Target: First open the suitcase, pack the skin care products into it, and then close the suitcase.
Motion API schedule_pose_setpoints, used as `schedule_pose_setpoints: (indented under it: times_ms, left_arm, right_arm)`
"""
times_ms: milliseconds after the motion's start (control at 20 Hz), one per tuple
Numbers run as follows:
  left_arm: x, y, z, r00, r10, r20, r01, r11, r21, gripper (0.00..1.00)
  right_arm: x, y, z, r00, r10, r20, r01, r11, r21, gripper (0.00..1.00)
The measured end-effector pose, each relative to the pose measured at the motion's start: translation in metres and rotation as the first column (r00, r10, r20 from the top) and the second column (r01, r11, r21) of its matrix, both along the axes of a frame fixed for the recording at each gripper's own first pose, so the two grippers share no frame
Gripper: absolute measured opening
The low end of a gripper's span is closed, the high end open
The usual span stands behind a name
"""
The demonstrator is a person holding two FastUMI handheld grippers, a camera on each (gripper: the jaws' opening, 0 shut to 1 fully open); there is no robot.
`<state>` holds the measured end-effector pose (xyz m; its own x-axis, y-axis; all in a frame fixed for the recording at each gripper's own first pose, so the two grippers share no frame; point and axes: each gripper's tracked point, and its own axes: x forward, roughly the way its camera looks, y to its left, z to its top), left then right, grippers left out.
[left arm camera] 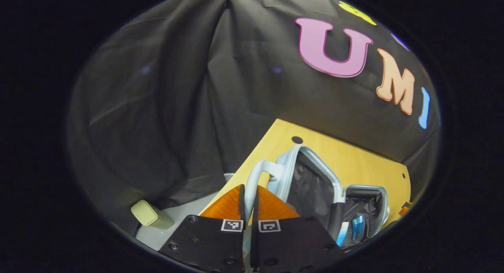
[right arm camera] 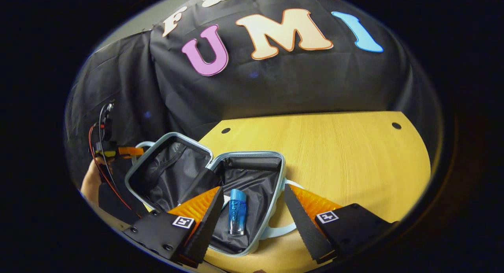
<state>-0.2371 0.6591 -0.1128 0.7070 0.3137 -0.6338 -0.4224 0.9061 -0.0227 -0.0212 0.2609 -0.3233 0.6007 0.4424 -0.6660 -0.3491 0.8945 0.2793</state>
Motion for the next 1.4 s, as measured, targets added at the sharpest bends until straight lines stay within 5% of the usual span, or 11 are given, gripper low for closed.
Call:
schedule_pose_setpoints:
  times_ms: [550, 950, 1400]
  left_arm:
    - [0.029, -0.150, 0.096, 0.967, -0.221, 0.127, 0.210, 0.973, 0.095, 0.00]
    - [0.049, -0.283, 0.103, 0.889, -0.414, 0.195, 0.425, 0.905, -0.015, 0.00]
    - [0.048, -0.395, 0.062, 0.819, -0.551, 0.159, 0.571, 0.809, -0.140, 0.00]
  right_arm:
    - [0.003, -0.068, 0.032, 0.997, 0.018, 0.071, -0.020, 0.999, 0.037, 0.97]
    - [-0.002, -0.118, 0.040, 0.997, -0.017, 0.081, 0.014, 0.999, 0.039, 0.97]
    - [-0.006, -0.171, 0.047, 0.993, -0.070, 0.092, 0.069, 0.998, 0.014, 0.97]
